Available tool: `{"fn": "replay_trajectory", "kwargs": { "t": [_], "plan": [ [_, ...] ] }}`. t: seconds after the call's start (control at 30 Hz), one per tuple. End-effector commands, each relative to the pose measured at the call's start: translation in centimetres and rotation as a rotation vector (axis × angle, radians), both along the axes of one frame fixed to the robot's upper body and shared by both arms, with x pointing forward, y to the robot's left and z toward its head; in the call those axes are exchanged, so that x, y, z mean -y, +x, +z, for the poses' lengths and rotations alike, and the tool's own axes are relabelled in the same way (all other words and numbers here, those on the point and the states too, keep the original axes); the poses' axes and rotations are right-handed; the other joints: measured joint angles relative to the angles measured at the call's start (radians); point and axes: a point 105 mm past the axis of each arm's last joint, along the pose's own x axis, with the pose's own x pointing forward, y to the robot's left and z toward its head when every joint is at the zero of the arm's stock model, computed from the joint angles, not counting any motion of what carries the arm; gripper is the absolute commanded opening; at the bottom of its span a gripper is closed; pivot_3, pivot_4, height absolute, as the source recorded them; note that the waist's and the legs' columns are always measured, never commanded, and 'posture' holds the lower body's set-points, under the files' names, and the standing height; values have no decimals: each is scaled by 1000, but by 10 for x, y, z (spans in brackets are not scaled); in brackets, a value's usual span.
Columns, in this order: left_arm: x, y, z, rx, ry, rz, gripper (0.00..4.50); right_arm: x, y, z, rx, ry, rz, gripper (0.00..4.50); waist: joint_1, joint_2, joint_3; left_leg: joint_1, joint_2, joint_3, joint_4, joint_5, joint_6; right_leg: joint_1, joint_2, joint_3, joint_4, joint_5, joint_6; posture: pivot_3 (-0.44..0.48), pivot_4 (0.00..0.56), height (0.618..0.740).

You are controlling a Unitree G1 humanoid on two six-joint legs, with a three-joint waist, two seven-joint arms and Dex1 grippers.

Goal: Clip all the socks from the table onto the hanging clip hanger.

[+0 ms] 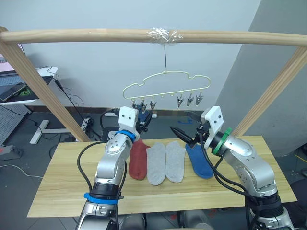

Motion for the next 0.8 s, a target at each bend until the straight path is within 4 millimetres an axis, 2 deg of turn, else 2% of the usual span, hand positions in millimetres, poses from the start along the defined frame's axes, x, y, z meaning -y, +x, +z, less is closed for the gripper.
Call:
{"fn": "replay_trajectory", "kwargs": {
  "t": [0.03, 0.4, 0.8],
  "plan": [
    [3, 3, 17, 72, -9, -3, 2687, 0, -4, 15, 59, 15, 8, 4500, 0, 0, 0, 0, 0, 0, 0, 0, 0, 0, 0, 0, 0, 0, 0, -158, 102, 740],
    [5, 15, 22, 93, -14, -6, 2687, 5, -3, 13, 58, 5, -17, 4500, -4, 0, 0, 0, 0, 0, 0, 0, 0, 0, 0, 0, 0, 0, 0, -173, 100, 740],
    [0, 17, 23, 106, 4, 7, 2687, 5, -3, 11, 52, 7, -23, 4500, -8, 0, 0, 0, 0, 0, 1, 0, 0, 0, 0, 0, 0, 0, 0, -172, 103, 740]
  ]
}}
